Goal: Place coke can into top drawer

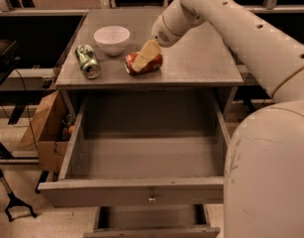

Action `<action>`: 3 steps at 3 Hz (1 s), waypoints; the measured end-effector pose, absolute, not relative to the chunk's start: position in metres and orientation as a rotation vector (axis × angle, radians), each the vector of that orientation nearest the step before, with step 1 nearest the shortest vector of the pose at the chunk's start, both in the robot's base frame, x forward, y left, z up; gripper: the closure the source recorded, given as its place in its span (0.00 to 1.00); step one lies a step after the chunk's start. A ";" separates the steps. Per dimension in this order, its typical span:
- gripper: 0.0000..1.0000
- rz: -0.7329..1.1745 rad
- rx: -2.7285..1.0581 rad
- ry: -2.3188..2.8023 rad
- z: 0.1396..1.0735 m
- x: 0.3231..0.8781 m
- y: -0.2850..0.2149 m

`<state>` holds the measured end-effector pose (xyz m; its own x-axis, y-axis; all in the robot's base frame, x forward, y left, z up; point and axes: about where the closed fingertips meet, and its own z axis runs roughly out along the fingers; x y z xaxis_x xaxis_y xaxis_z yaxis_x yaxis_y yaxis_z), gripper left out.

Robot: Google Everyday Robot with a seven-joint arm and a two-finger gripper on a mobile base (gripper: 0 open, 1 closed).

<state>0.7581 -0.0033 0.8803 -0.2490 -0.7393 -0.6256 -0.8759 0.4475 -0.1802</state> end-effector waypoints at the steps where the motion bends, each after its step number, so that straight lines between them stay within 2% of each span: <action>1: 0.00 0.220 -1.484 1.970 0.879 0.760 -0.011; 2: 0.00 0.206 -1.589 1.929 0.872 0.760 -0.006; 3: 0.16 0.242 -1.653 1.908 0.858 0.758 0.012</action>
Offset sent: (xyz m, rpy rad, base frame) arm 0.0018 -0.0023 -0.0103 -0.1602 -0.0595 0.2655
